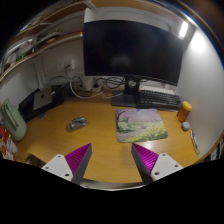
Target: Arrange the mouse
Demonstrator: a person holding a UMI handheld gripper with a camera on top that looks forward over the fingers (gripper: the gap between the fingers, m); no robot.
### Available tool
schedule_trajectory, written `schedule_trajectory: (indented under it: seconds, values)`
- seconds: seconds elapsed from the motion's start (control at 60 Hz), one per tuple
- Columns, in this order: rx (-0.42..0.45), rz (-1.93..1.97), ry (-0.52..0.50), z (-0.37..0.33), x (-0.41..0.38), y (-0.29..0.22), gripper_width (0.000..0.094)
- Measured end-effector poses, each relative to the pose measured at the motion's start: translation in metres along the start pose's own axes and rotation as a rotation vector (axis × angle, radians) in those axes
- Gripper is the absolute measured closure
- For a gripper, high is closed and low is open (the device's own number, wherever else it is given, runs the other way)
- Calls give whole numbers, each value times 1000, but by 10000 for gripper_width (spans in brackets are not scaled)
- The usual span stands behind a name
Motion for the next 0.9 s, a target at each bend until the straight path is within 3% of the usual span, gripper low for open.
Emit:
schedule_trajectory:
  seconds: [0.3, 0.9]
  values:
    - [-11, -22, -60, 34, -86, -4, 88]
    - [35, 45, 17, 152, -172, -10, 89]
Point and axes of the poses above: the point between the fingertips, and its own axes, seen from behind it with the camera up: x to the right, y down, z forward, the way the camera looks, the point moved 2 cm from there along -z, backward, against the way the camera looks, and after that the axes turned 7 degrees about -y, right-handed, at the moved point
